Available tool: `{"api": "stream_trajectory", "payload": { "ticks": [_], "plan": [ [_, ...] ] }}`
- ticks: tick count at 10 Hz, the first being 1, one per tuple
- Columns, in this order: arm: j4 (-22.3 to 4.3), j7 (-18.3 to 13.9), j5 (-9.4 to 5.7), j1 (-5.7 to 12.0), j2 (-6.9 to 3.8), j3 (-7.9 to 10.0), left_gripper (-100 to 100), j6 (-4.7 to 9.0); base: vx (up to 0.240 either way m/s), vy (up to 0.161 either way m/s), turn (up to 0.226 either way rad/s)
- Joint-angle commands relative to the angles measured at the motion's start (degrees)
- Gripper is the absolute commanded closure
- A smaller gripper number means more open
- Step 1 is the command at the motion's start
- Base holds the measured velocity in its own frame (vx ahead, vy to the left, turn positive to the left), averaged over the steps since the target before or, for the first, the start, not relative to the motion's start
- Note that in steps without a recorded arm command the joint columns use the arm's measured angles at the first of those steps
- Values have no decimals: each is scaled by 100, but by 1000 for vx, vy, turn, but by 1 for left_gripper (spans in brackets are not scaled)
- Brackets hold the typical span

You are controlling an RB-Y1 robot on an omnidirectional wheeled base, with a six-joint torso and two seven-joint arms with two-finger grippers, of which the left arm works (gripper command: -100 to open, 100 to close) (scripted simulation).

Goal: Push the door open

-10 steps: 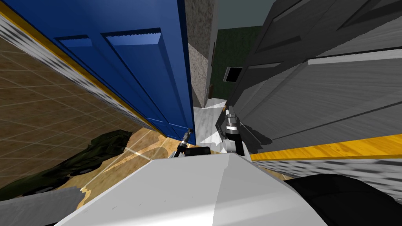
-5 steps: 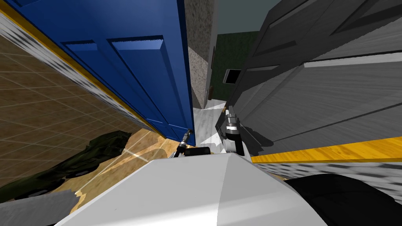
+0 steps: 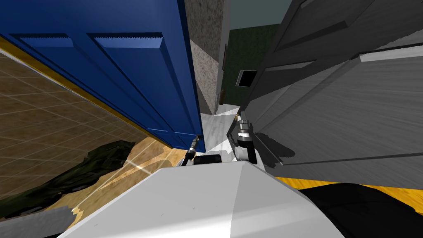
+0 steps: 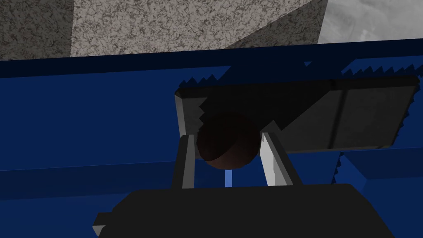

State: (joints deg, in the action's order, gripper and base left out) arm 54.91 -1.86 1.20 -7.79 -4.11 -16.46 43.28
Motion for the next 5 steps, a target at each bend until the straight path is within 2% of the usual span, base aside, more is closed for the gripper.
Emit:
{"api": "stream_trajectory", "payload": {
  "ticks": [1, 5],
  "plan": [
    [-55, 42, -70, 63, -40, 192, 100, 13, 143, -82, 56],
    [-156, 144, -192, 178, -20, 520, 100, -17, 166, -97, 93]
  ]
}}
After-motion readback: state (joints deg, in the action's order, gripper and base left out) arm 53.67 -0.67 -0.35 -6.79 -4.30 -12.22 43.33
